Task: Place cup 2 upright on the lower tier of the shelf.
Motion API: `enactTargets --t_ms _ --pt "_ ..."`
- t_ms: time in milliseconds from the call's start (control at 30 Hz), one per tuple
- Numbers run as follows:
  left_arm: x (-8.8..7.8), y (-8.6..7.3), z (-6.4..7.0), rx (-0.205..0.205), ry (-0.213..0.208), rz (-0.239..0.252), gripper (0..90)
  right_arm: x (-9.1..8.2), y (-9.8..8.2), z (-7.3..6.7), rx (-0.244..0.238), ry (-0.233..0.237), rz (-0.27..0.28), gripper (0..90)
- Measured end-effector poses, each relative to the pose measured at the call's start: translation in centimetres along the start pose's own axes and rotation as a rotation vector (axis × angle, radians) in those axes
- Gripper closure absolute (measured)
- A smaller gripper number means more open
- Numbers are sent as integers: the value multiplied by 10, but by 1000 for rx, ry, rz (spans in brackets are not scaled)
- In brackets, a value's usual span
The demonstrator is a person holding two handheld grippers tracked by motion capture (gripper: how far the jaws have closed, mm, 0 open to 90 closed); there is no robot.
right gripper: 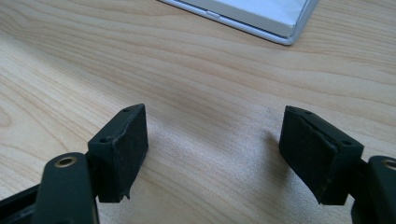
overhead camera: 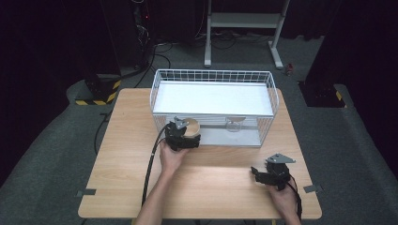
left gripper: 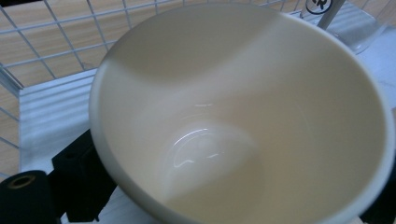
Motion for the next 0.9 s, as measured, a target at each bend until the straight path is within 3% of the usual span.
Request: enactTargets --t_ms 367,433,767,900 --pt "0 -7 -4 -17 -23 -47 9 0 0 0 -2 -1 1 237" --pt "-1 -9 -3 -22 -35 -50 20 0 0 0 0 0 0 237" --pt "-8 -11 1 15 0 -45 93 0 0 0 -1 0 0 237" --pt "-9 -15 2 6 -4 -53 100 0 0 0 -1 0 0 237"
Point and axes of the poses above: each handheld gripper's, and its own axes: x roughly forward along the jaws, y roughly out of its top, z roughly to its right, the point moved 3 cm from there along x, roughly forward along the jaws, and after that the axes turned 9 degrees about x, right-handed, at the moved point
